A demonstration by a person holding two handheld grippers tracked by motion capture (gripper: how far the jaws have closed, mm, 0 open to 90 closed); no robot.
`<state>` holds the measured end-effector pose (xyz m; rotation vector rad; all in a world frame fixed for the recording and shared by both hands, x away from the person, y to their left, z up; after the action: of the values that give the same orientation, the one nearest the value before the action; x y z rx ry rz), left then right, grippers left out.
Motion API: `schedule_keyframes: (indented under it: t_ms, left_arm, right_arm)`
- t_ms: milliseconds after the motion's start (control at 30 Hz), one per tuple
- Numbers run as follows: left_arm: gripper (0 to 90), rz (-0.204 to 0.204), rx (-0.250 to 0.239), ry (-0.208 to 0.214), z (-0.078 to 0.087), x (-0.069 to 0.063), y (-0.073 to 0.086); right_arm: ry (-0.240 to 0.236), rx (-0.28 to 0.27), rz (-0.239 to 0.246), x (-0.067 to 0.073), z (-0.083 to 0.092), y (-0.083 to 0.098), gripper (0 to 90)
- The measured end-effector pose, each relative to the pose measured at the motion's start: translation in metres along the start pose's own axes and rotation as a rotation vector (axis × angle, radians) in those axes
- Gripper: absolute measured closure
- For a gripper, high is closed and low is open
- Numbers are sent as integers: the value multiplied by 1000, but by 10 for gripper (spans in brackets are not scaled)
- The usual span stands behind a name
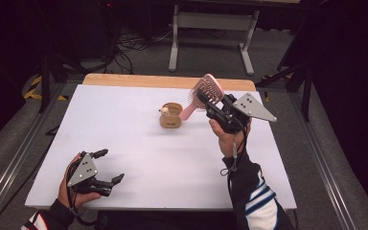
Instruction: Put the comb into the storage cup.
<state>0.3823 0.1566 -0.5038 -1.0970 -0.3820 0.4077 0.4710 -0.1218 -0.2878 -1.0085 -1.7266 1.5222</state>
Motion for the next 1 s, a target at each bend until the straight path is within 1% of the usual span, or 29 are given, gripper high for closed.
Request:
schedule_keyframes:
  t_ms: [67,200,333,367,533,967,1000]
  left_arm:
    - [47,-1,-3,3,0,-1,0]
    - [47,0,-1,3,0,0,0]
    - [50,-7,-4,4,0,0,-1]
    - [50,-4,-10,5,0,0,-2]
    - [49,-7,-4,8,0,0,-1]
    - [51,-8,-7,14,-1,-1,-1]
    - [50,-6,-8,16,0,-1,-1]
  right_arm:
    - [1,-3,9,0,-2,-1,636]
    - [6,-8,5,0,-6,-4,635]
    - [21,-16,13,-1,-12,-3,636]
    - [25,-14,10,-1,-13,-3,636]
    - [27,-6,8,1,-22,1,636]
    - [26,24,23,6,-47,16,636]
    - [27,24,17,6,-50,17,636]
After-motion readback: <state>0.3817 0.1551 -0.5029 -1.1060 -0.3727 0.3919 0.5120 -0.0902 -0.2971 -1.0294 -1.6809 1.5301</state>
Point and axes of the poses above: each handheld gripper's, and its own axes: z roughly backward along the jaws, y roughly out of its underside, x roughly to its left, the point moved 10 cm from there along -z, roughly forward along the jaws, and after that the axes turned 9 degrees about y, right-handed, at the moved point
